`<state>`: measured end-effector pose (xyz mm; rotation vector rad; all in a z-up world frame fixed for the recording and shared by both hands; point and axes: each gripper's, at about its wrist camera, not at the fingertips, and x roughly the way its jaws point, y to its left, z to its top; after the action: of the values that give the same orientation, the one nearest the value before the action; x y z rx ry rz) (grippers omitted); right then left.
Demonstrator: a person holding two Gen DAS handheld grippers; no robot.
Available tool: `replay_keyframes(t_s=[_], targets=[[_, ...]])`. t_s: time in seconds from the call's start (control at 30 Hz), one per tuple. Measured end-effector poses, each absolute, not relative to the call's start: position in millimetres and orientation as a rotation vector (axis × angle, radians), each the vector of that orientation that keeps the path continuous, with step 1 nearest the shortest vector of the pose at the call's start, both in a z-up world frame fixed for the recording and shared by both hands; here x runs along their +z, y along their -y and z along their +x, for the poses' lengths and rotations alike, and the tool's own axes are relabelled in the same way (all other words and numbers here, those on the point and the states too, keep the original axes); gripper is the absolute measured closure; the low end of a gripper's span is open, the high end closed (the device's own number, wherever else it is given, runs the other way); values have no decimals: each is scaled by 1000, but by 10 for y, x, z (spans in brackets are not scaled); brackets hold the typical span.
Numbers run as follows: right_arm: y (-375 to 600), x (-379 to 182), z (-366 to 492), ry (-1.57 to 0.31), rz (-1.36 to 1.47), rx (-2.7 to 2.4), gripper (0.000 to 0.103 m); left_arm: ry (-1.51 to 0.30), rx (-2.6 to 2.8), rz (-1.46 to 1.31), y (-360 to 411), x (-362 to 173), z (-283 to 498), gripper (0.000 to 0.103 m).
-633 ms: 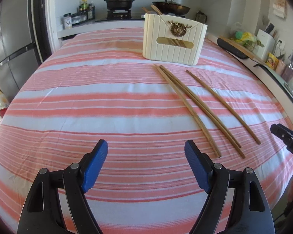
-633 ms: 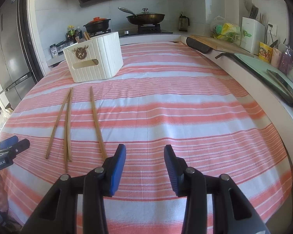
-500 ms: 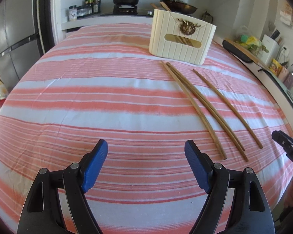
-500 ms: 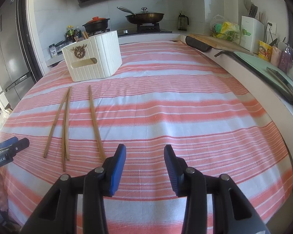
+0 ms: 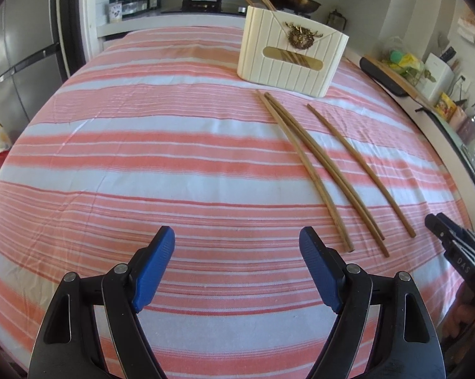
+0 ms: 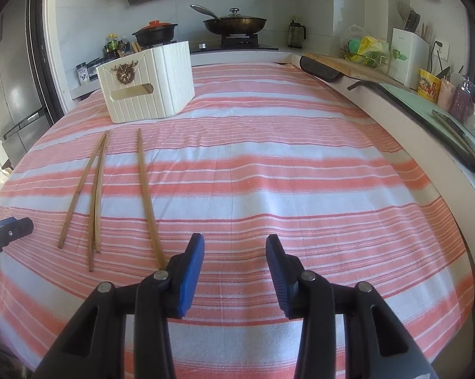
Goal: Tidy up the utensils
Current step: 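Withdraw both tools back over the remaining chopsticks, then grasp a wooden chopstick with the left tool while the right tool grasps another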
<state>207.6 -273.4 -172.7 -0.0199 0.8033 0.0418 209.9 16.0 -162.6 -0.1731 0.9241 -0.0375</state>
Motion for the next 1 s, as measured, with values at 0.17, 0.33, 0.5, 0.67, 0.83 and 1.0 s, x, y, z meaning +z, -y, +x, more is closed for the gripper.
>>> replay_keyframes(t_s=[0.17, 0.33, 0.5, 0.67, 0.83, 1.0], targets=[[2744, -1645, 2112, -802, -13, 74, 62, -924, -87, -188, -123, -1488, 2232, 20], [2692, -1459, 2272, -804, -8, 139, 62, -944, -136, -183, 46, -1477, 2521, 20], [2388, -1485, 2542, -875, -79, 281, 62, -965, -99, -131, 263, -1611, 2828, 21], [2016, -1690, 2656, -929, -226, 361, 63, -975, -61, -58, 381, -1715, 2917, 22], [1961, -1792, 2736, -940, -235, 350, 84, -959, -81, -19, 431, -1771, 2880, 42], [2068, -1771, 2744, -949, -176, 304, 96, -945, -124, 17, 489, -1735, 2845, 93]])
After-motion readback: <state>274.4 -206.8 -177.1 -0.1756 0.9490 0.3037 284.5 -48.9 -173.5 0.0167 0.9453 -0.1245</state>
